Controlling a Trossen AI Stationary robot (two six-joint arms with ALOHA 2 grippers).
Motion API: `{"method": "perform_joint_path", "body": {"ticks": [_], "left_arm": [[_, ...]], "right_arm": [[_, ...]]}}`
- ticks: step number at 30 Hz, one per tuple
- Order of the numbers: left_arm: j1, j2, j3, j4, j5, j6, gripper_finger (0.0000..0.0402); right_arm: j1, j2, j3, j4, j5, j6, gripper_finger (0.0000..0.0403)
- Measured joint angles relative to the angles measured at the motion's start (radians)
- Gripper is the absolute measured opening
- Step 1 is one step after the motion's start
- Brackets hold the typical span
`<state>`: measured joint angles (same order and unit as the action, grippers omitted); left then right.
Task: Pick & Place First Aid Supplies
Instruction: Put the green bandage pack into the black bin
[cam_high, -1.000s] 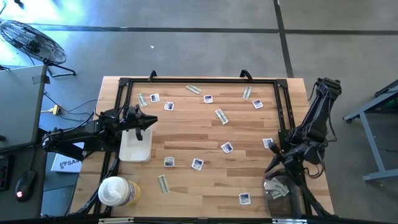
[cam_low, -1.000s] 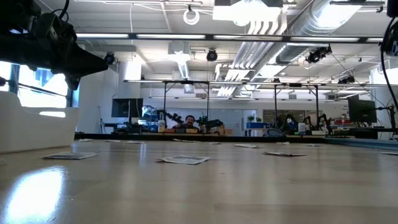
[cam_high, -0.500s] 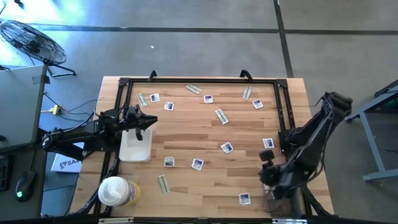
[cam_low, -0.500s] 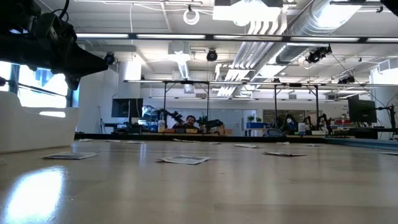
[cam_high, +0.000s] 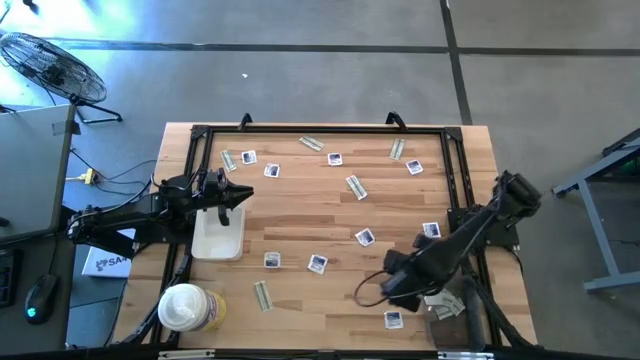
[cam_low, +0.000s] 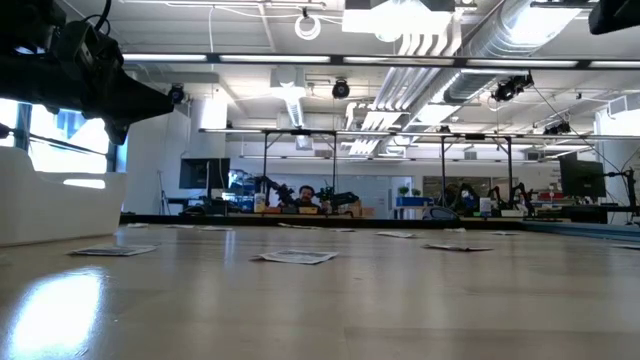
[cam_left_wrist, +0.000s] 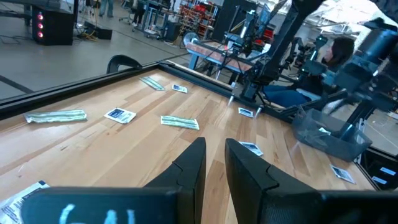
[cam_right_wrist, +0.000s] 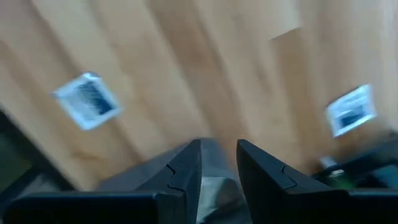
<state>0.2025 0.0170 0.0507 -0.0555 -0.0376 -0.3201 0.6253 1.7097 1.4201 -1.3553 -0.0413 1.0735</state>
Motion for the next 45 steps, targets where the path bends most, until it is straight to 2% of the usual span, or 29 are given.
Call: {"method": "perform_joint_path", "body": {"ticks": [5,8,12,18,24,28,31,40,45], "left_arm": [[0.000,0.000,0.000,0.000,0.000,0.000,0.0060],[0.000,0.000,0.000,0.000,0.000,0.000,0.0060],[0.000,0.000,0.000,0.000,0.000,0.000,0.0060],[0.000,0.000,0.000,0.000,0.000,0.000,0.0060],[0.000,0.000,0.000,0.000,0.000,0.000,0.0060],[0.000,0.000,0.000,0.000,0.000,0.000,0.0060],[0.000,0.000,0.000,0.000,0.000,0.000,0.0060],[0.000,0.000,0.000,0.000,0.000,0.000,0.0060],[0.000,0.000,0.000,0.000,0.000,0.000,0.0060]], "right_arm": [[-0.044,0.169,0.175,-0.124,-0.059,0.028,0.0094],[-0.054,0.256,0.279,-0.218,-0.093,0.127,0.0094],[-0.033,0.302,0.323,-0.184,-0.167,0.311,0.0094],[0.038,0.314,0.298,-0.217,-0.264,0.616,0.0094],[0.089,0.314,0.298,-0.216,-0.240,0.856,0.0094],[0.098,0.314,0.298,-0.216,-0.158,0.923,0.0101],[0.099,0.314,0.295,-0.215,-0.143,0.937,0.0111],[0.098,0.313,0.133,-0.166,-0.318,1.029,0.0133],[0.085,0.313,0.108,-0.037,-0.283,1.039,0.0125]]}}
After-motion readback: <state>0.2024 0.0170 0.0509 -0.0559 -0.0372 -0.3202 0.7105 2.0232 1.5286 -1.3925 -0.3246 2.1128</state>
